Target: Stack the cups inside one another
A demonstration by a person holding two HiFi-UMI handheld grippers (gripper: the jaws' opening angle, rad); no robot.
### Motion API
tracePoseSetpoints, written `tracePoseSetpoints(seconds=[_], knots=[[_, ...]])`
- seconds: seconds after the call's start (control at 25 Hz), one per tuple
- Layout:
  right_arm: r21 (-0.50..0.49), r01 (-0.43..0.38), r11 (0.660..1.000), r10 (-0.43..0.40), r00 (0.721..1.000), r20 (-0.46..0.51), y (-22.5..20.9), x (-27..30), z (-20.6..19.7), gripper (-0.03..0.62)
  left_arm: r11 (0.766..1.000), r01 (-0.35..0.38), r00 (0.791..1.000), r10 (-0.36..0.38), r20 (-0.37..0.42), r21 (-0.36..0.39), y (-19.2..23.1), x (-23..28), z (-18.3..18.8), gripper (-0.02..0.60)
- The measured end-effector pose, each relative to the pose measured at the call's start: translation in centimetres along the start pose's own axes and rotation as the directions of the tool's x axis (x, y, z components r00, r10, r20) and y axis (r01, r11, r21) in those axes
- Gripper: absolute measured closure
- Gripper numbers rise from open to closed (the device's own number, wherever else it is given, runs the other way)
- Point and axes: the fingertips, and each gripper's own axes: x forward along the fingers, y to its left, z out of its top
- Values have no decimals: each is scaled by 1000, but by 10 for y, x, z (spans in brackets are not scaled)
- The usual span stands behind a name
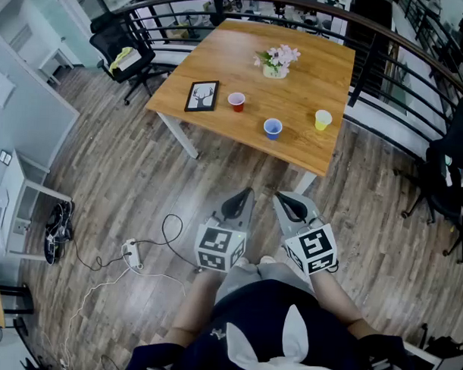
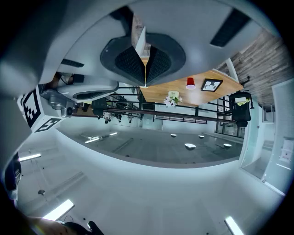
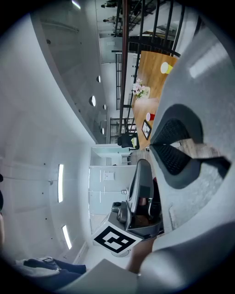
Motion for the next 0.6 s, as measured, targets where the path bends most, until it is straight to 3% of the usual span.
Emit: tracePoseSetpoints(seconds=[0.6], knots=[[-26, -20, 999, 20, 1000, -15, -3, -9, -19, 597, 999, -28, 999, 28, -31, -19, -14, 0, -24, 561]])
